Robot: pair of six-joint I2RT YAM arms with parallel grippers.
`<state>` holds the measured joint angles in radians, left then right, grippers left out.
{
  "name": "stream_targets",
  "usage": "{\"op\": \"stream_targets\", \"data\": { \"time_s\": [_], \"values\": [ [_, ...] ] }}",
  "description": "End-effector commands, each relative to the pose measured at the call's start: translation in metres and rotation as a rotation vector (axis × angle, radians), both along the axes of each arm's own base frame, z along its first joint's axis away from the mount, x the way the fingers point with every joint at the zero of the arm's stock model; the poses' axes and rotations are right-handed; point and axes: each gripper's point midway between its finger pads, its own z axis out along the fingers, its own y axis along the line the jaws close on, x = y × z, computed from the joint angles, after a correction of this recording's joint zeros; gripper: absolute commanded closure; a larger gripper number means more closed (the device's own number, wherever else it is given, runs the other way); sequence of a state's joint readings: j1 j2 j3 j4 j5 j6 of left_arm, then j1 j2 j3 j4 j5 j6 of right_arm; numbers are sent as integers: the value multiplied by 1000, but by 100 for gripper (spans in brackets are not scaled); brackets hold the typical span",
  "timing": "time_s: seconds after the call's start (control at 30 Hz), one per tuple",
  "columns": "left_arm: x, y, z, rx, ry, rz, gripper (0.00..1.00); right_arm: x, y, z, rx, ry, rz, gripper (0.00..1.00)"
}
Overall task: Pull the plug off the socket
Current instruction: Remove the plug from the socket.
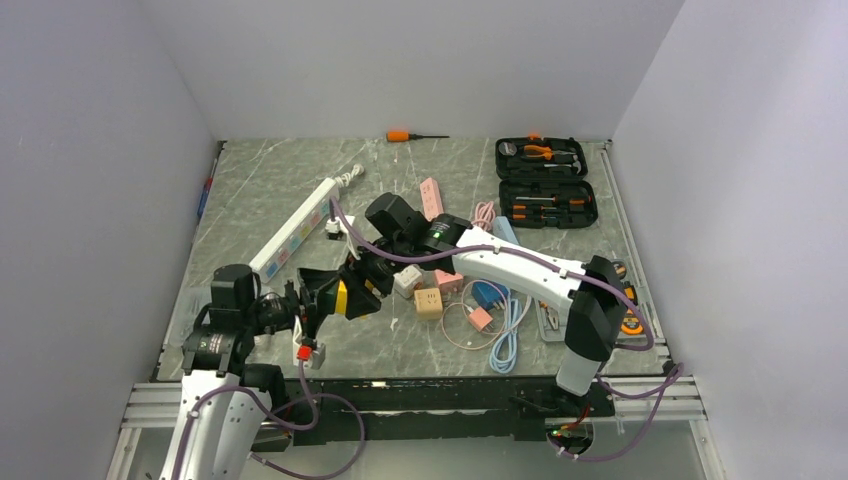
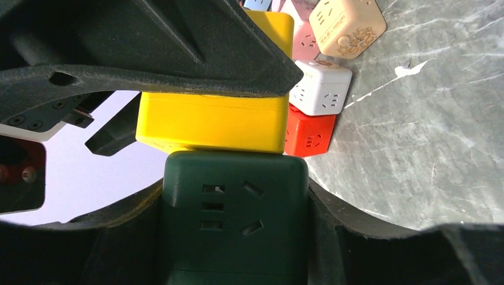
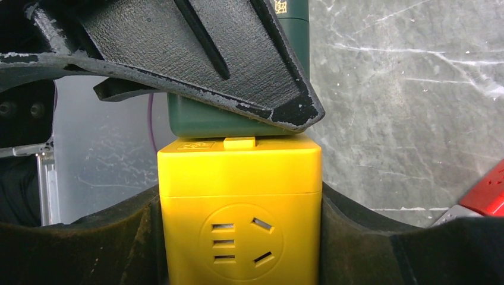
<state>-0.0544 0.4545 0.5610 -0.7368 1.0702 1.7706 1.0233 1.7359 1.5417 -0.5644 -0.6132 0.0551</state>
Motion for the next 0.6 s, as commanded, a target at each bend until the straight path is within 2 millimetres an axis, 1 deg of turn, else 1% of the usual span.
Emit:
{"op": "stream_targets", "data": {
  "time_s": [0.0, 0.07, 0.1, 0.23, 0.33, 0.4, 0.47, 0.57],
  "values": [
    [9, 2, 11, 5, -50, 24, 84, 17, 5, 15, 75, -30, -46, 100],
    [13, 4, 4, 24, -49, 40, 94, 18, -1, 9, 52, -36, -63, 100],
    [15, 6, 0, 38, -51, 47, 96, 20, -5, 6, 34, -38, -72, 100],
    [28, 13, -13, 77, -46, 92, 100, 21, -21, -7, -35, -48, -111, 100],
    [39, 17, -19, 100, -41, 121, 100, 23, -38, -18, -98, -40, -153, 100],
    [45, 19, -21, 111, -45, 134, 100, 23, -48, -27, -131, -31, -178, 100],
    [51, 21, -24, 123, -63, 143, 100, 19, -59, -41, -175, -21, -195, 100],
    [59, 22, -23, 131, -81, 154, 100, 18, -72, -57, -234, -10, -236, 100]
  ]
}}
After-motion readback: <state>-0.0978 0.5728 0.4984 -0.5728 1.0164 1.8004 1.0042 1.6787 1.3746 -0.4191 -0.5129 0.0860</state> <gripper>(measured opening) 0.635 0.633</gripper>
